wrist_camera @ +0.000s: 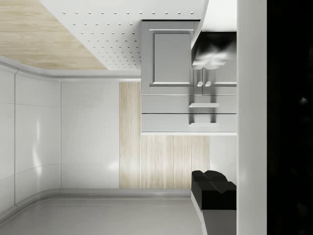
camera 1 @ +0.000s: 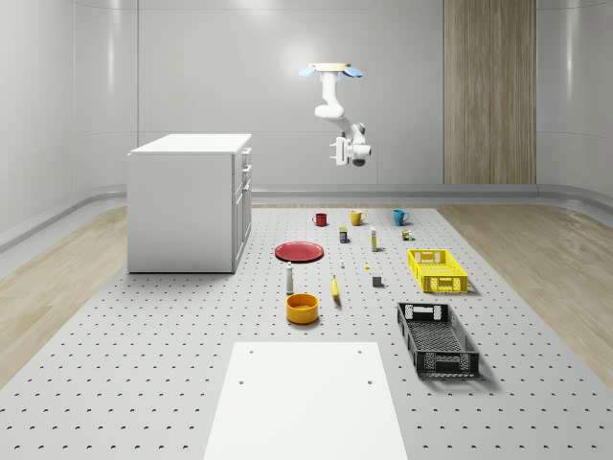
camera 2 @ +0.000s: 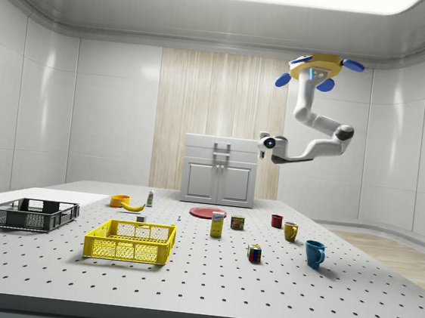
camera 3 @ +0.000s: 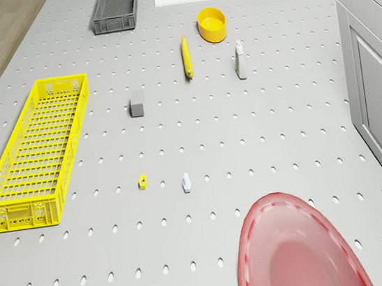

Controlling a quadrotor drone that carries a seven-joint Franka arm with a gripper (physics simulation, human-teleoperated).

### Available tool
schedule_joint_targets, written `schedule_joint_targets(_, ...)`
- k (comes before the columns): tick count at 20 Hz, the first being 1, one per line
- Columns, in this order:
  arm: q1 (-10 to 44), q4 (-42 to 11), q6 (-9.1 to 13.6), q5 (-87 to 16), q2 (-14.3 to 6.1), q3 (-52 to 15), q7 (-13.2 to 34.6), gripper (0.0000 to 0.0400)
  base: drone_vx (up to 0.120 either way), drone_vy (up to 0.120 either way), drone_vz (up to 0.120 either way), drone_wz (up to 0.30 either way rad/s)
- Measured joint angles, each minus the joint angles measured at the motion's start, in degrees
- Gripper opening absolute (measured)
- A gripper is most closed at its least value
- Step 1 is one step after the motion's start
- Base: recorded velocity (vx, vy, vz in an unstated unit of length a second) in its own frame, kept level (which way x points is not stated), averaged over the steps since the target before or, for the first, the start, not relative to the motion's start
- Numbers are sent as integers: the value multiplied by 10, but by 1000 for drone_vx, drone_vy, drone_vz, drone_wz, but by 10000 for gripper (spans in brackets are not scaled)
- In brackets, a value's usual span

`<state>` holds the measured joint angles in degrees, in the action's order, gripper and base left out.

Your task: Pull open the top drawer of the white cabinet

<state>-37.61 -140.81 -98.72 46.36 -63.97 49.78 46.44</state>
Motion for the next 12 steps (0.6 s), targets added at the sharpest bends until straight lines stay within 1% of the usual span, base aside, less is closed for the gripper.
schedule_joint_targets(3,-3,0,-3,-3,-4,1,2,305,120,0,0,0)
schedule_joint_targets(12,-12,-2,-11,-11,-14,3,9,305,120,-120,0,0)
